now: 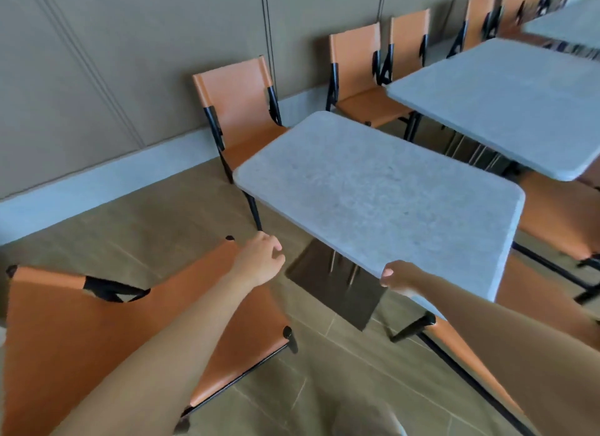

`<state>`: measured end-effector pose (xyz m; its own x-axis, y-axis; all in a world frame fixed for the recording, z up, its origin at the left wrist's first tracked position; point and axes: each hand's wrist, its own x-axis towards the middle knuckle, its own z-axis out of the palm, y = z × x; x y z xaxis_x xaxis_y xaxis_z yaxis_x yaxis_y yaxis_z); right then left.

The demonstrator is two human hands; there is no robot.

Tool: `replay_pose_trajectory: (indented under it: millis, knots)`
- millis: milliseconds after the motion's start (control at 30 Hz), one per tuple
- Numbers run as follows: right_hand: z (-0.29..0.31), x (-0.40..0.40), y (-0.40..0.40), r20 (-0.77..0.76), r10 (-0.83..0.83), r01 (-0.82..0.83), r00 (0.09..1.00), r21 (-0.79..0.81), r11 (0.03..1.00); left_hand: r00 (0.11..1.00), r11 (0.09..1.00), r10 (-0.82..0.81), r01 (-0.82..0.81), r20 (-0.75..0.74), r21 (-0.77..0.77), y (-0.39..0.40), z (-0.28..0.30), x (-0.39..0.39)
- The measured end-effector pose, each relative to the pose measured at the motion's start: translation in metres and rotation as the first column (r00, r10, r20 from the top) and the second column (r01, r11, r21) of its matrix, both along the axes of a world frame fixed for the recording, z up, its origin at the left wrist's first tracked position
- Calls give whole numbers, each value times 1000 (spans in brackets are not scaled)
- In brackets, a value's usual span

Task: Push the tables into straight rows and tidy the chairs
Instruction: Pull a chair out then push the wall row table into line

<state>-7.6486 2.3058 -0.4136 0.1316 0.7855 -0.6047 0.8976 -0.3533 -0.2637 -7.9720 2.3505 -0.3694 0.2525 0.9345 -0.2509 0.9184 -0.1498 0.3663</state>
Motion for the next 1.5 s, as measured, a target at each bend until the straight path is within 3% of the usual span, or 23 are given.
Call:
replay_pose_trajectory:
  millis: [267, 500, 600, 700, 767, 900, 1033, 1200, 1500]
  knots:
    - [-32, 52, 72, -65, -388, 393, 920, 168, 904, 968, 971, -228, 234, -102, 46, 134, -47, 71]
    - [-82, 56, 187, 2, -412, 375, 911, 410, 831, 948, 965, -259, 263, -185, -4, 274, -119, 107]
    - [-104, 47, 226, 24, -380, 322, 925, 485, 813, 957, 968, -219, 238, -189, 83, 329, -142, 114]
    - [-125, 34, 249, -73, -505, 471, 860, 495, 731, 987, 992, -48, 65, -152, 110, 373, -160, 107]
    - [-141, 24, 255, -53, -580, 510, 813, 548, 663, 983, 997, 30, -16, -181, 80, 386, -177, 97]
    - [-143, 7, 279, 153, -628, 464, 763, 547, 697, 980, 991, 1, 25, -201, 128, 388, -194, 85]
    - [-146, -15, 301, 183, -730, 555, 659, 538, 635, 977, 983, -25, 63, -213, 170, 396, -202, 88]
    - [-164, -15, 304, 232, -672, 484, 703, 536, 692, 980, 971, -49, 91, -192, 219, 404, -212, 84]
    - [-170, -9, 310, 320, -653, 443, 687, 527, 725, 977, 966, -48, 98, -205, 239, 408, -213, 91]
